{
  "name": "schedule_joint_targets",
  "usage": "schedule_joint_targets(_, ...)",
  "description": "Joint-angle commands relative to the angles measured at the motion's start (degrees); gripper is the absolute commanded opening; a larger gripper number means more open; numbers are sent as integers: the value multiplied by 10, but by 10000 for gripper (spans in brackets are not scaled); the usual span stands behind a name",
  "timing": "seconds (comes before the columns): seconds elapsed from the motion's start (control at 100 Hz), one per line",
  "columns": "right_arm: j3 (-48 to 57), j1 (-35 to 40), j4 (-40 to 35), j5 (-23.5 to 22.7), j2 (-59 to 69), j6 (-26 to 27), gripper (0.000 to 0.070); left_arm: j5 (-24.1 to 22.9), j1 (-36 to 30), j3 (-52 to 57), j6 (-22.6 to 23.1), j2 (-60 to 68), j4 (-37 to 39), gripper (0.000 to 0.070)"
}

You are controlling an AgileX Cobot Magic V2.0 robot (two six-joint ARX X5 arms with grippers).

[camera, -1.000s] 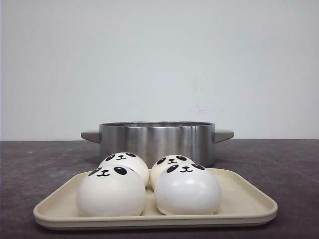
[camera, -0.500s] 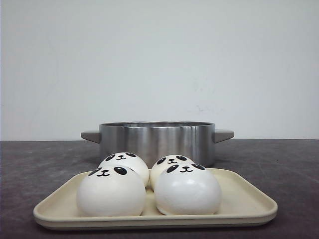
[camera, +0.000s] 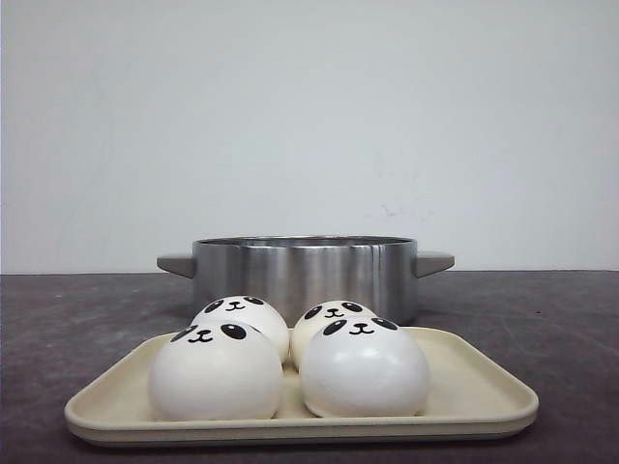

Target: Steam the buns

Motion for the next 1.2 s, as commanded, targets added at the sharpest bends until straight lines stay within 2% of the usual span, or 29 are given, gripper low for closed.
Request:
schedule_joint_targets(0.0, -2, 0, 33, -21, 1, 66, 17, 6, 0, -10, -6, 0, -1, 17)
schedule_joint_targets(0.12, -2, 0, 100, -51, 1, 122, 16, 12, 0, -10, -86, 0, -2, 17)
schedule_joint_targets(0.2, 0, 0, 144, -62, 1, 145, 9, 17, 0, -5, -167, 0, -5, 23)
schedule_joint_targets(0.26, 13, 0, 146, -75, 1, 157, 7, 29, 0, 7, -233, 0, -2, 20)
schedule_joint_targets(0.3, 32, 0, 126, -82, 1, 159, 6, 53, 0, 22, -254, 0, -3, 10)
schedule_joint_targets(0.38, 88, 0, 64, -83, 6, 149, 6, 106, 0, 69, -245, 7, -14, 11)
schedule_joint_targets(0.44, 140, 0, 30, -83, 23, 113, 6, 130, 0, 117, -219, 28, -33, 12)
schedule_joint_targets(0.55, 252, 0, 6, -83, 89, 15, 6, 133, 0, 236, -162, 106, -103, 12)
schedule_joint_targets(0.65, 362, 0, -30, -84, 167, -33, 6, 134, 0, 356, -122, 200, -160, 11)
schedule_joint_targets(0.78, 476, 0, -80, -85, 251, -45, 7, 142, 0, 476, -117, 298, -188, 22)
schedule_joint_targets(0.84, 514, 0, -96, -90, 280, -43, 17, 158, 0, 508, -117, 326, -186, 84)
schedule_joint_targets(0.87, 528, 0, -101, -96, 291, -40, 63, 168, 0, 518, -118, 337, -182, 167)
schedule_joint_targets(0.89, 535, 0, -102, -103, 297, -37, 125, 175, 0, 524, -118, 344, -180, 244)
schedule_joint_targets(0.92, 545, 0, -102, -121, 307, -32, 286, 187, 0, 530, -119, 352, -177, 380)
schedule_joint_targets(0.93, 546, 0, -101, -123, 308, -31, 311, 191, 0, 531, -119, 354, -176, 429)
schedule_joint_targets(0.94, 549, 0, -100, -131, 311, -28, 391, 198, 0, 532, -120, 357, -174, 501)
schedule_joint_targets(0.95, 550, 0, -99, -134, 312, -26, 418, 200, 0, 532, -121, 358, -172, 524)
schedule_joint_targets(0.97, 553, 0, -97, -146, 316, -22, 523, 211, 0, 532, -123, 361, -168, 608)
schedule_joint_targets(0.98, 554, 0, -93, -155, 319, -18, 597, 219, 0, 532, -126, 363, -167, 662)
schedule_joint_targets(1.01, 555, 0, -83, -177, 324, -8, 700, 233, 0, 532, -128, 367, -166, 700)
schedule_joint_targets(1.12, 555, 1, -54, -255, 341, 37, 700, 261, 0, 532, -129, 373, -175, 700)
schedule_joint_targets(1.19, 555, 7, -39, -278, 358, 61, 700, 263, 0, 532, -143, 374, -184, 700)
